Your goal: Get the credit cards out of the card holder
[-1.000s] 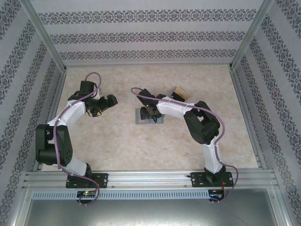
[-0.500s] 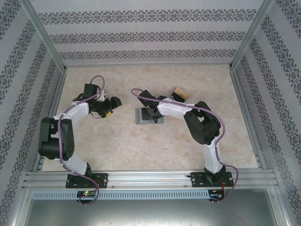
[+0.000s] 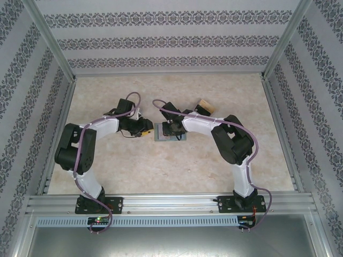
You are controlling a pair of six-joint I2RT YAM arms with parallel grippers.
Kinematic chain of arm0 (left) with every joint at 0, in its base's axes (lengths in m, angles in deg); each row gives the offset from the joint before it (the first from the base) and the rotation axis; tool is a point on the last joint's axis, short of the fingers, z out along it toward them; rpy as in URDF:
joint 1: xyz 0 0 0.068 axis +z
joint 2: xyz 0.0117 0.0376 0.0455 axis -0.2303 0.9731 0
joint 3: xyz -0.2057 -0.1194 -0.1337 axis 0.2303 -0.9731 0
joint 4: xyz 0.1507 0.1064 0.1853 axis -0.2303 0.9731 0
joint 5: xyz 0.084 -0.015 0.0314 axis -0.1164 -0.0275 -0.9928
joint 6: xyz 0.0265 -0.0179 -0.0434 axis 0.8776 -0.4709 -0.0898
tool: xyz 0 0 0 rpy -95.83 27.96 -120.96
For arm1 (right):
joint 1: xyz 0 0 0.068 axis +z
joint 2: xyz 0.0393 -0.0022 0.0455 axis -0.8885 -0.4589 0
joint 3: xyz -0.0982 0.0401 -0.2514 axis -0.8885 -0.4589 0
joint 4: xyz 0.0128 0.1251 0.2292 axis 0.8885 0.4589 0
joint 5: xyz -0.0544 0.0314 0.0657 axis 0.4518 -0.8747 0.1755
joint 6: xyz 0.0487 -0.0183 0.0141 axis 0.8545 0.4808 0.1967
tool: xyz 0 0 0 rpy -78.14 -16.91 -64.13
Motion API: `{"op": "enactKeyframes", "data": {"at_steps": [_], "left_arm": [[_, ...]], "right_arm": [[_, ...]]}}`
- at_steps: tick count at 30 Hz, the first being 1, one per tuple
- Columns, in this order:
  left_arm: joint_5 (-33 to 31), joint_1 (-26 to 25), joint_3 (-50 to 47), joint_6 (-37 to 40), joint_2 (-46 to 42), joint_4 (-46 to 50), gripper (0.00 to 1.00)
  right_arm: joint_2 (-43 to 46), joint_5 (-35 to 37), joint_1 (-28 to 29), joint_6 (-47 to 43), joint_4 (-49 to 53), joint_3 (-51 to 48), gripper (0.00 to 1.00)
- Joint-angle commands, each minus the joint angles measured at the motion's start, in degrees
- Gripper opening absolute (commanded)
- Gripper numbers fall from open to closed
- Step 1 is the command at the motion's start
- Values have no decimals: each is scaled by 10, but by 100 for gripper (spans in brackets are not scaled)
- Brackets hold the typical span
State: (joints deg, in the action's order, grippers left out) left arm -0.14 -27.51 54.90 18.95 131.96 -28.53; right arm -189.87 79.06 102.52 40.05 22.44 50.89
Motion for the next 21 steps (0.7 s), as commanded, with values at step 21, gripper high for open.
{"op": "enactKeyframes", "data": {"at_steps": [21], "left_arm": [[-14, -45, 52, -27, 73, -24, 20]], "right_arm": [[3, -18, -14, 20, -4, -58, 24]]}}
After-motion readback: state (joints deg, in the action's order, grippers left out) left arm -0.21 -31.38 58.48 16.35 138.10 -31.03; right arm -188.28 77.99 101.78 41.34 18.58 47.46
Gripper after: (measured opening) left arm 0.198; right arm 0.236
